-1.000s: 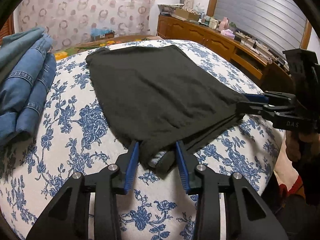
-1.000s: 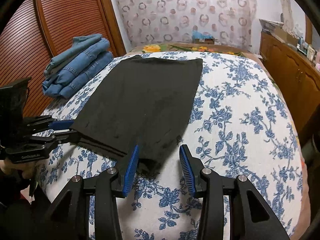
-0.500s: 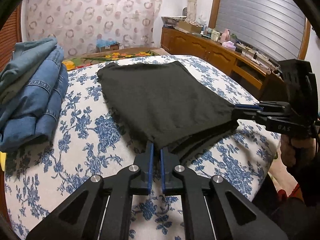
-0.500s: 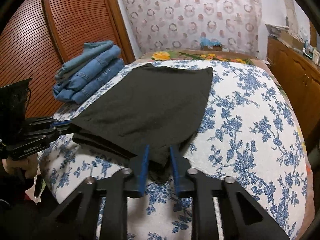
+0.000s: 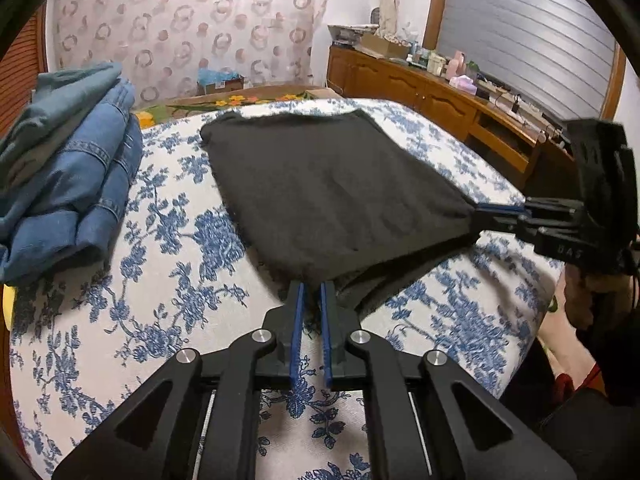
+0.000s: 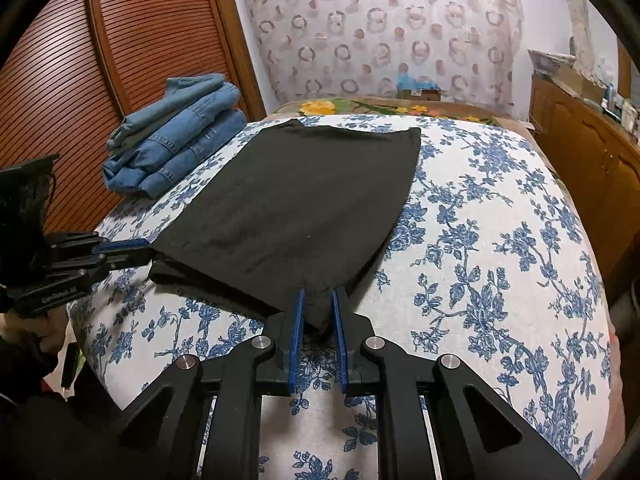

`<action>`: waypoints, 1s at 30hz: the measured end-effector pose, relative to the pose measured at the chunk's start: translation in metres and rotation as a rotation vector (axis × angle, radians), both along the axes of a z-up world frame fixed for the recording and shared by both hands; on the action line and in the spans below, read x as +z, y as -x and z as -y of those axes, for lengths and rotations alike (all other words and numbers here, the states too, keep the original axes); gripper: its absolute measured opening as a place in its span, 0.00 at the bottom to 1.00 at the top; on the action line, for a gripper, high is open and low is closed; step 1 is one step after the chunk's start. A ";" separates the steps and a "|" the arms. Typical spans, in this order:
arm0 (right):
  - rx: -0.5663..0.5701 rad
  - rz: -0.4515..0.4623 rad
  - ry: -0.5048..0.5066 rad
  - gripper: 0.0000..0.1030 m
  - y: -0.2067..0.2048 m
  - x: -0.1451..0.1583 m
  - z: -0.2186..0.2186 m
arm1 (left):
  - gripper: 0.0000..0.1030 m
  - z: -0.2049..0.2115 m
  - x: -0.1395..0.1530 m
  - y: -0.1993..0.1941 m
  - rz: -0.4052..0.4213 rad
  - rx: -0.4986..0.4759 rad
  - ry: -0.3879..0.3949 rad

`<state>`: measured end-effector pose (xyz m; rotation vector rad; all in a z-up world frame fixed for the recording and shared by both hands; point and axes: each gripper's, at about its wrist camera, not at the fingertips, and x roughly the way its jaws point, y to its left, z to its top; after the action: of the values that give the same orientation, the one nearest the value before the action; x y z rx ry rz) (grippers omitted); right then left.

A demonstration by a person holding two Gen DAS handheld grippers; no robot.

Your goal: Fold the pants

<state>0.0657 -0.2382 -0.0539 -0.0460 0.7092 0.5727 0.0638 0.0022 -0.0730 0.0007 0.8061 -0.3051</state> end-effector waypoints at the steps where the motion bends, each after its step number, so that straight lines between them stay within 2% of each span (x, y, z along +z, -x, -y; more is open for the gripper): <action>1: -0.002 0.002 -0.002 0.17 0.001 0.001 0.001 | 0.16 -0.001 0.005 0.001 0.013 0.007 0.004; 4: -0.008 0.012 -0.001 0.22 0.001 0.005 0.001 | 0.32 -0.004 0.013 -0.001 0.035 0.019 0.015; 5: -0.011 0.015 -0.002 0.25 0.001 0.006 0.001 | 0.42 -0.005 0.014 -0.002 0.040 0.024 0.020; 6: -0.017 0.017 -0.003 0.26 0.000 0.007 0.001 | 0.46 -0.006 0.015 -0.004 0.046 0.028 0.026; 8: -0.038 0.017 -0.002 0.34 -0.003 0.008 0.001 | 0.46 -0.007 0.015 -0.010 0.043 0.039 0.031; 21: -0.056 -0.046 0.040 0.35 -0.019 -0.011 -0.010 | 0.46 -0.003 -0.022 -0.028 -0.077 0.065 0.038; 30: -0.029 -0.046 0.022 0.35 -0.015 -0.014 -0.012 | 0.46 0.005 -0.024 -0.026 -0.071 0.056 0.056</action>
<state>0.0810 -0.2265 -0.0674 -0.0435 0.7603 0.5399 0.0901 -0.0027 -0.0966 -0.0854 0.8658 -0.2759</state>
